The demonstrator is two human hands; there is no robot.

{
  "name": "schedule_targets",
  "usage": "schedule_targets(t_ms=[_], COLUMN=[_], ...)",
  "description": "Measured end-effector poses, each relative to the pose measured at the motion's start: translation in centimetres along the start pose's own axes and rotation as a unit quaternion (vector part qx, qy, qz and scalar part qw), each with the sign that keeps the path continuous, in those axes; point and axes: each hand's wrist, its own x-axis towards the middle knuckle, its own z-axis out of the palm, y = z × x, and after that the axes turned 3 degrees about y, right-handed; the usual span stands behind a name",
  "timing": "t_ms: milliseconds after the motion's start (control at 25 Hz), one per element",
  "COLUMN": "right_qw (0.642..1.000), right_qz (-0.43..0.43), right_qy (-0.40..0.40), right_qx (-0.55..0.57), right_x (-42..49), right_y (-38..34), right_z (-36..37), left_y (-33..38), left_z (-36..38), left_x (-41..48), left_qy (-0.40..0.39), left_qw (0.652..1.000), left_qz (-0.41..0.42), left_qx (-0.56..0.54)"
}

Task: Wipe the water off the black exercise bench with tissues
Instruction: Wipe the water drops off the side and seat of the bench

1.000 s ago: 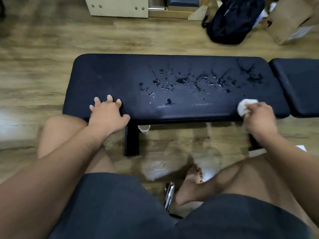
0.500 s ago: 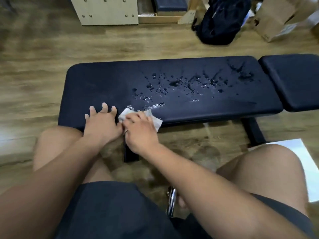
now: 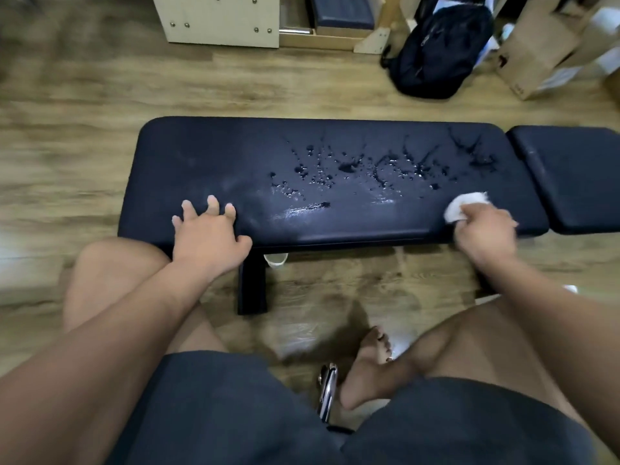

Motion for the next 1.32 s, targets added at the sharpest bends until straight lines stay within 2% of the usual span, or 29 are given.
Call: schedule_targets(t_ms=[80,160,280,400,440,520,640,680,760,840,880,1000,1040,1120,1160,1240,1320], right_qw=[0.997,0.980,0.921,0.860,0.856,0.889,0.974,0.989,0.993,0.988,0.991,0.999,0.997,0.986,0.972,0.921,0.886], right_qz=[-0.058,-0.156,-0.335,-0.472,-0.485,-0.434,-0.202,-0.124,0.024,0.085,0.078,-0.024,-0.046,-0.109,-0.178,-0.336,-0.405], right_qy=[0.018,0.001,-0.038,-0.078,-0.071,-0.062,-0.050,-0.050,-0.116,-0.129,-0.107,-0.017,-0.014,-0.058,-0.075,-0.111,-0.143], right_qx=[0.051,0.124,0.196,0.180,0.163,0.133,0.093,0.058,-0.010,0.000,0.019,0.045,0.061,0.114,0.137,0.162,0.174], right_x=[-3.2,-8.5,-14.8,-11.2,-8.9,-4.9,0.9,3.1,6.3,6.8,6.1,0.5,-2.5,-8.9,-11.8,-15.5,-13.6], right_y=[-5.3,-12.3,-20.4,-16.8,-13.4,-5.7,5.3,8.1,11.0,9.6,7.7,-1.1,-4.9,-13.0,-16.7,-21.0,-19.6], right_z=[1.9,4.2,4.9,5.1,5.3,4.4,1.8,0.8,-1.1,-1.6,-1.1,1.8,2.8,3.8,3.7,3.4,3.3], left_y=[0.1,0.4,0.0,-0.6,-0.7,-1.1,-1.5,-1.4,-1.2,-0.8,-0.7,-0.3,-0.2,-0.2,-0.2,-0.4,-0.5], left_z=[-0.2,-0.3,0.1,0.5,0.7,1.0,1.6,1.7,1.6,1.1,0.9,0.5,0.6,0.7,0.7,0.3,-0.3], left_x=[0.1,-0.1,-0.4,-0.9,-0.9,-0.8,-0.6,-0.6,-0.5,-0.4,-0.4,-0.4,-0.5,-0.7,-0.8,-0.9,-1.0], left_qy=[-0.003,-0.005,-0.009,-0.030,-0.025,-0.021,-0.019,-0.018,-0.021,-0.039,-0.047,-0.049,-0.051,-0.052,-0.050,-0.054,-0.068], left_qw=[1.000,1.000,1.000,0.999,0.999,0.999,0.999,0.999,0.999,0.999,0.999,0.999,0.999,0.999,0.999,0.998,0.997], left_qz=[0.000,-0.004,0.004,0.017,0.024,0.034,0.034,0.032,0.029,0.024,0.023,0.016,0.014,0.011,0.011,0.009,0.013], left_qx=[0.000,0.001,-0.019,-0.042,-0.039,-0.029,-0.025,-0.023,-0.005,0.004,0.000,-0.011,-0.008,-0.006,-0.008,-0.018,-0.034])
